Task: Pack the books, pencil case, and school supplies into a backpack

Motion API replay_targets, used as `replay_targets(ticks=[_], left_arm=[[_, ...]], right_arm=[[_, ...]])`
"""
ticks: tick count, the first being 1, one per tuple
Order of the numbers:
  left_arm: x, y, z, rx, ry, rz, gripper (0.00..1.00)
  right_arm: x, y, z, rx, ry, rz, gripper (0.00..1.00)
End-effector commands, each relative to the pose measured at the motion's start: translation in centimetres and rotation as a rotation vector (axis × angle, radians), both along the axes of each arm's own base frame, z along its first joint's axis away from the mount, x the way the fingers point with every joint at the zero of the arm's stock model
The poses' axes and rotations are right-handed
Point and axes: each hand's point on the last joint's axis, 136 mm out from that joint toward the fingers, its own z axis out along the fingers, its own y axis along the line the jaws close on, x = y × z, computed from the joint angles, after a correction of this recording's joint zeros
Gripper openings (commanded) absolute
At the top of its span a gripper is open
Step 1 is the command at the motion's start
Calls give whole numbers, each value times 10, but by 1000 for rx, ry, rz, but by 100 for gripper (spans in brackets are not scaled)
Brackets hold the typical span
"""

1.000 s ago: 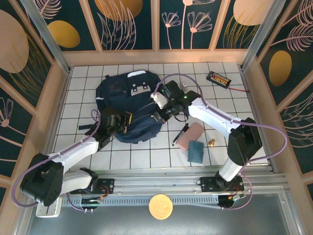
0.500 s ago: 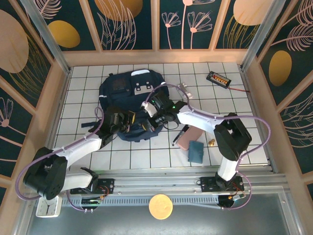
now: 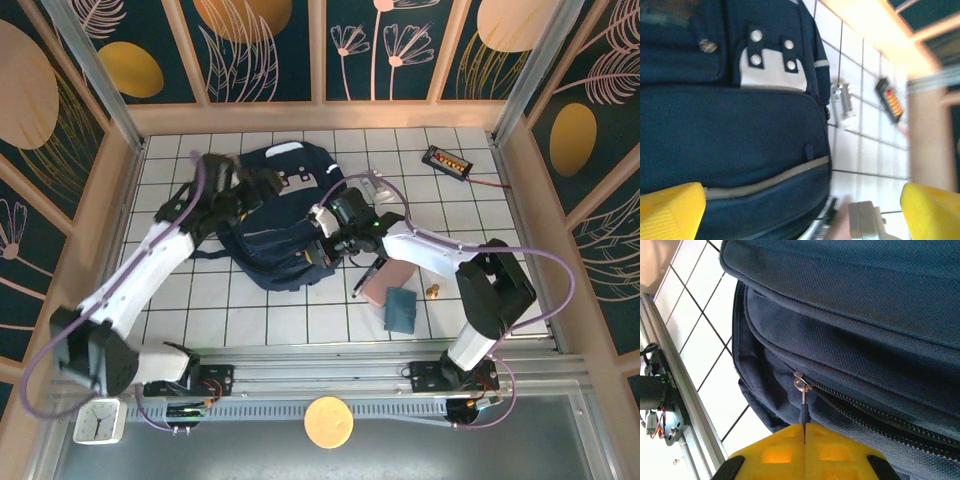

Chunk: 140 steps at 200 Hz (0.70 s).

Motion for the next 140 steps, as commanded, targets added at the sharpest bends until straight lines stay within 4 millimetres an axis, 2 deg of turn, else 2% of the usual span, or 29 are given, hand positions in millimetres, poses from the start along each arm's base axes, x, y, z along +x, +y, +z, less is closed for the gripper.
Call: replay_targets(ticks=[1, 23, 54, 80, 101, 131, 140], left_arm=[[-28, 1, -38, 555, -23, -452, 99], [-25, -7, -43, 671, -142, -649, 99], [-25, -1, -71, 799, -125, -780, 95], [-33, -9, -79, 783, -172, -882, 92], [-45, -13, -95, 754, -149, -952, 90], [-51, -4, -118, 790, -99, -977, 77], [-53, -4, -121, 791, -94, -986, 76]], right_arm=[[5, -5, 19, 54, -30, -18, 0], [6, -7, 21, 56, -38, -11, 0], [7, -7, 22, 55, -39, -7, 0], [8, -5, 21, 55, -33, -9, 0], [9, -4, 20, 55, -30, -10, 0], [9, -4, 20, 55, -27, -15, 0], [8, -4, 19, 52, -24, -14, 0]])
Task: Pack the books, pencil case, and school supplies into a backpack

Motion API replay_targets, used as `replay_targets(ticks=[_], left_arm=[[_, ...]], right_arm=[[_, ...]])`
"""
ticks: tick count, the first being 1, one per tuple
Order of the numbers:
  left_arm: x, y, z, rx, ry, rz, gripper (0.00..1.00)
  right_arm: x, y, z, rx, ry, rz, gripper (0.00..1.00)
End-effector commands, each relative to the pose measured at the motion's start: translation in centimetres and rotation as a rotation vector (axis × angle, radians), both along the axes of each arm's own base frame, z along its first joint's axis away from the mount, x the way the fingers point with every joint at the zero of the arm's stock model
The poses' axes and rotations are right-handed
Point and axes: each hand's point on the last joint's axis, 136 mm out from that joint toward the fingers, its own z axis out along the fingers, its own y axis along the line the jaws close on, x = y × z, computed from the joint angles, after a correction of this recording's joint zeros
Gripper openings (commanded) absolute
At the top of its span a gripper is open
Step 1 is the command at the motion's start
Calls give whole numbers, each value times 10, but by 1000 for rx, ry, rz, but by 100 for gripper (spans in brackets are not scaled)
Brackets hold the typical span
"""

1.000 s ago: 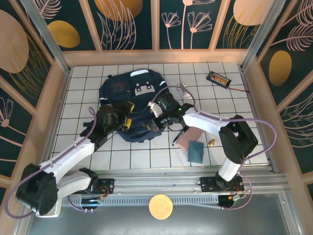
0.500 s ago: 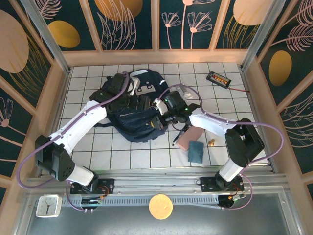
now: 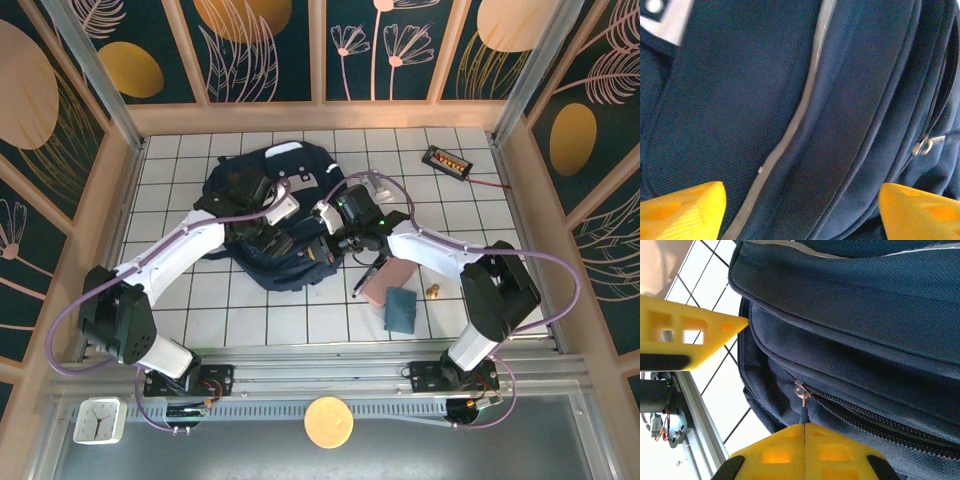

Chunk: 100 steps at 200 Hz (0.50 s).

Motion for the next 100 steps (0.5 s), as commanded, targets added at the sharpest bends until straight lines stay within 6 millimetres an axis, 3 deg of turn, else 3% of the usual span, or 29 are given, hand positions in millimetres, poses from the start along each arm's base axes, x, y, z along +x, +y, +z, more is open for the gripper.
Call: replay_targets(ticks=[1, 36, 49, 65, 75, 88, 100], left_arm=[[-7, 3, -18, 40, 34, -60, 76], [-3, 1, -25, 41, 29, -59, 73], [1, 0, -28, 41, 25, -50, 68], [8, -3, -33, 44, 24, -40, 48], [12, -5, -36, 42, 31, -36, 24], [16, -8, -39, 44, 49, -24, 1], [17, -10, -39, 45, 72, -18, 0]], right_arm=[[4, 1, 11, 25, -15, -5, 0], [2, 0, 10, 16, -15, -7, 0], [3, 0, 9, 13, -15, -7, 0], [3, 0, 7, 8, -11, -10, 0], [2, -1, 5, 4, -8, -12, 0], [2, -2, 4, -3, -9, -13, 0], [4, -4, 3, -10, -13, -20, 0]])
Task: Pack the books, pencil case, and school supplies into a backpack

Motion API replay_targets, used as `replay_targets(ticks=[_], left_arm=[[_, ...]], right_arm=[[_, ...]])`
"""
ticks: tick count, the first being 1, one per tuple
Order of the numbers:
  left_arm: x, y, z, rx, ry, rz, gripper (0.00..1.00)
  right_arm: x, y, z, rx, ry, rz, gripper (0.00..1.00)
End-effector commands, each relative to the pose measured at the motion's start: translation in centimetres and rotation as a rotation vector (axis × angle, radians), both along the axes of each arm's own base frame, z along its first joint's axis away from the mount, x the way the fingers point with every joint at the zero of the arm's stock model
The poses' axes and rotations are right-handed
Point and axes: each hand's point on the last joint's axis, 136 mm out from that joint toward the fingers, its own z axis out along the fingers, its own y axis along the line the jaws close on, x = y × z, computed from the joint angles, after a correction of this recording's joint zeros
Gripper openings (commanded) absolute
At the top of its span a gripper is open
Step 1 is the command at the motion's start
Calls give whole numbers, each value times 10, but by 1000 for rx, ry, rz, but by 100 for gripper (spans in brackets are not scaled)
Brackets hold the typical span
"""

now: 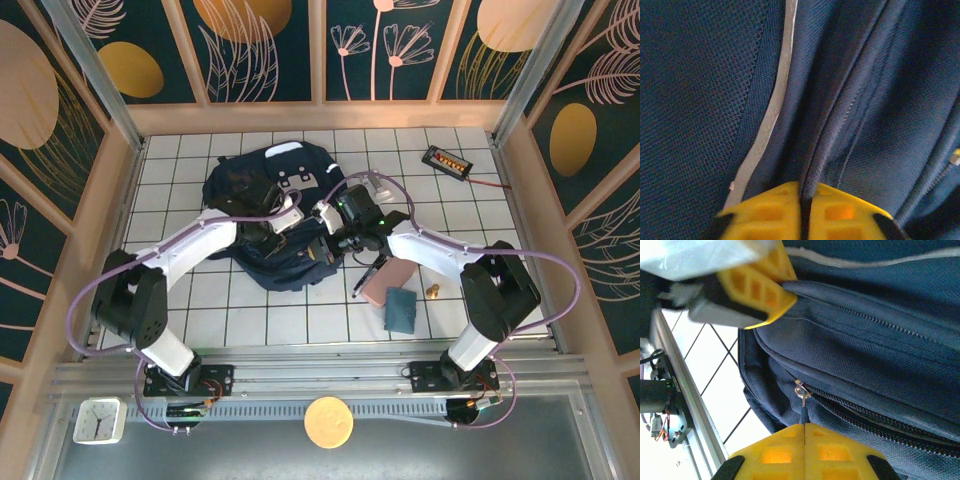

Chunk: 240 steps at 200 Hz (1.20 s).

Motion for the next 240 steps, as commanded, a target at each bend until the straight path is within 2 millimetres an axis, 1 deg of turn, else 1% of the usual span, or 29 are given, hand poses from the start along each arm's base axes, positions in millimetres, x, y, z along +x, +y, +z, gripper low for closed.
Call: replay_targets(ticks=[1, 15, 30, 39, 59, 65, 66, 68, 89, 107, 123, 127, 134, 141, 146, 153, 166, 174, 178, 195, 212, 229, 240], left_arm=[[14, -6, 3, -11, 4, 22, 0], [13, -9, 5, -26, 23, 26, 0], [12, -14, 14, -61, 33, 38, 0], [16, -19, 23, -96, 34, 66, 0], [22, -39, 45, -205, 64, 102, 0], [24, -45, 56, -243, 69, 114, 0], [25, -46, 51, -241, 82, 119, 0], [26, -49, 50, -247, 95, 122, 0], [31, -71, 60, -339, 166, 140, 0], [32, -73, 63, -350, 158, 125, 0], [26, -71, 61, -336, 161, 99, 0], [25, -70, 61, -330, 159, 94, 0], [22, -66, 58, -318, 157, 92, 0], [20, -63, 56, -306, 157, 88, 0], [17, -62, 55, -302, 159, 83, 0], [15, -60, 54, -297, 159, 85, 0], [13, -58, 52, -291, 159, 88, 0], [12, -58, 52, -289, 160, 86, 0], [12, -57, 52, -286, 158, 87, 0], [13, -56, 56, -281, 149, 85, 0], [14, -55, 61, -283, 139, 87, 0], [13, -57, 64, -296, 139, 90, 0], [12, -57, 65, -305, 147, 94, 0]], right_arm=[[4, -4, 4, -8, -13, -20, 0], [5, -5, 5, -10, -20, -27, 0], [6, -7, 7, -7, -28, -37, 0], [5, -7, 9, -3, -33, -37, 0], [3, -11, 11, 1, -49, -50, 0], [3, -13, 12, 1, -57, -57, 0], [4, -13, 12, 0, -58, -59, 0], [3, -14, 12, 0, -62, -60, 0], [2, -20, 14, -2, -84, -77, 0], [3, -24, 9, -18, -76, -86, 0], [6, -28, 7, -16, -74, -91, 0], [8, -30, 7, -16, -76, -94, 4], [13, -34, 8, -14, -84, -104, 16], [17, -37, 11, -12, -93, -110, 30], [21, -41, 14, -11, -103, -115, 37], [26, -45, 22, -7, -129, -125, 44], [38, -57, 36, 7, -171, -158, 51], [40, -60, 42, 18, -185, -157, 54], [49, -72, 44, 18, -191, -184, 54], [55, -82, 46, 16, -230, -151, 56], [51, -81, 45, 39, -275, -63, 56], [45, -76, 36, 33, -301, 16, 56], [38, -69, 27, 11, -309, 73, 56]])
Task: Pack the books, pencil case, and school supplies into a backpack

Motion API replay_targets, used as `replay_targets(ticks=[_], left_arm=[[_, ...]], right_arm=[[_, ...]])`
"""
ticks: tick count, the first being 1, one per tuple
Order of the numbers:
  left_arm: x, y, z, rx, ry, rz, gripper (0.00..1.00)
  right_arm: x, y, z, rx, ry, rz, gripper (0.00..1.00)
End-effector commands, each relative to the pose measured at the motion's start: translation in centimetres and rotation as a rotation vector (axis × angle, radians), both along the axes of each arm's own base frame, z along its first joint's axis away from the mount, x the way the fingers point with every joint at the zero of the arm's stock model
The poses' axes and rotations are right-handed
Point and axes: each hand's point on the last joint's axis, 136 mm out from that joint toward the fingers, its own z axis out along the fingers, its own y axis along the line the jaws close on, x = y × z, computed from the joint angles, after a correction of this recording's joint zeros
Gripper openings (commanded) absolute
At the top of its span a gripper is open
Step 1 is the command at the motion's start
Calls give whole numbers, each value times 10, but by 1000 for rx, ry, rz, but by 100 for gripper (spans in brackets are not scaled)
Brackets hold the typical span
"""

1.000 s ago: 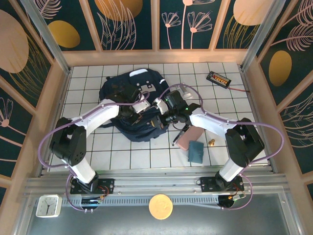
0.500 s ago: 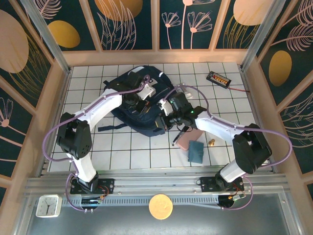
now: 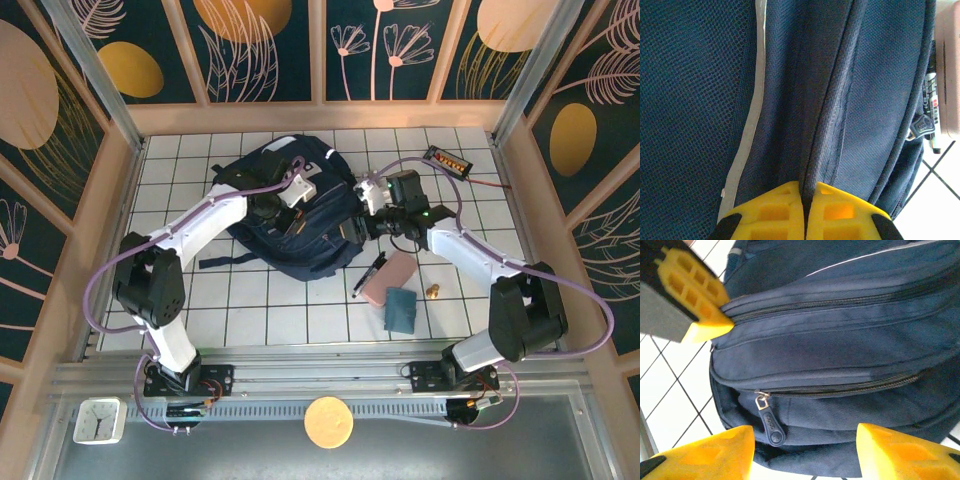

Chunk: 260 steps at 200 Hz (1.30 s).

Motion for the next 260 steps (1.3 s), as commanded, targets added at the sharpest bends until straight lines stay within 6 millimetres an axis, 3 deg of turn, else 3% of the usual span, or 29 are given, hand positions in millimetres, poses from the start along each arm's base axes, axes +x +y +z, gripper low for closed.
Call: replay_targets(ticks=[1, 29, 38, 68, 133, 149, 157, 169, 184, 221, 240, 244, 260], left_arm=[[-10, -3, 23, -46, -7, -19, 0], [-11, -5, 24, -61, 7, -11, 0], [-13, -5, 34, -78, -13, -11, 0], [-13, -6, 38, -92, -12, -6, 0], [-17, -8, 40, -114, 1, -3, 0], [-18, -9, 39, -117, 8, 0, 0], [-18, -10, 40, -123, 10, 1, 0], [-17, -12, 41, -132, 11, 5, 0], [-14, -14, 44, -144, 11, 19, 0], [2, -17, 48, -155, 2, 118, 0], [14, -16, 56, -165, -17, 193, 0], [18, -17, 47, -154, 0, 211, 0], [29, -21, 52, -187, -3, 271, 0]], right_arm=[[-18, 17, -6, -25, -69, 182, 56], [-27, 30, -26, -122, -103, 233, 57], [-27, 33, -31, -133, -102, 229, 57], [-25, 37, -47, -184, -104, 203, 58], [8, 20, -59, -315, -188, 18, 56], [9, 23, -61, -311, -189, 24, 47], [8, 24, -62, -308, -187, 31, 37], [7, 25, -62, -309, -186, 34, 14], [4, 26, -59, -306, -193, 40, 0], [-17, 29, -41, -266, -163, 72, 0], [-37, 41, -25, -201, -96, 120, 0], [-41, 43, -22, -186, -78, 128, 0], [-59, 55, -15, -126, 12, 163, 0]])
